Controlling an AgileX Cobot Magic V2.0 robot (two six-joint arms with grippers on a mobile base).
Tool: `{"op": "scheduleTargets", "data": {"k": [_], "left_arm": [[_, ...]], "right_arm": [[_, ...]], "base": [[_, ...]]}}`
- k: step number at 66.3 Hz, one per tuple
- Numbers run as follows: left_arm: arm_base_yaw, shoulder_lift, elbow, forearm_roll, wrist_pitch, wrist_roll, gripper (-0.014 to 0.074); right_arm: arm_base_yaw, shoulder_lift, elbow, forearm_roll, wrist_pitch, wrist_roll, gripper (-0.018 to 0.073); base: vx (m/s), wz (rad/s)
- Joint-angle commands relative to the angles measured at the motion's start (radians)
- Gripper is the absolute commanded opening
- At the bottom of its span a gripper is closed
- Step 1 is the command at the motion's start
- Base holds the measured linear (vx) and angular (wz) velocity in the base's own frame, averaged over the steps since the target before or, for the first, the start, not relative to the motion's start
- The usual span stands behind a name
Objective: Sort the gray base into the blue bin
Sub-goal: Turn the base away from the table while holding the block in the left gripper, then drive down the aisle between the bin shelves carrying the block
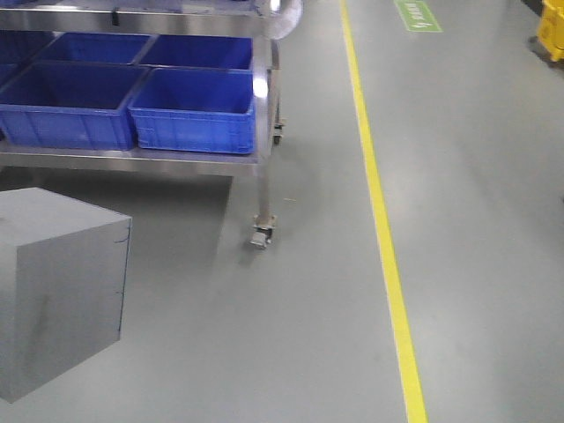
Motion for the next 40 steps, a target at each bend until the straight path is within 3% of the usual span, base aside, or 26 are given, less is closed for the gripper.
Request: {"op": "scheduleTargets", "data": {"k": [1, 17, 40], "left_arm": [[-0.004, 0.007, -0.029, 0.000, -0.107, -0.006, -0.0006], [-0.004, 0.007, -0.029, 0.000, -0.107, -0.006, -0.0006], [-0.004, 0.007, -0.029, 0.000, -0.107, -0.006, -0.0006]], "right_arm": [[-0.001, 0.015, 0.002, -0.007, -0.073, -0.009, -0.0005], [-0.001, 0.015, 0.002, -0.007, -0.073, -0.009, -0.0005], [-0.001, 0.015, 0.002, -0.007, -0.073, -0.009, -0.0005]], "base": [[0.36, 0.29], [0.35, 0.48], [0.33, 0.79]]}}
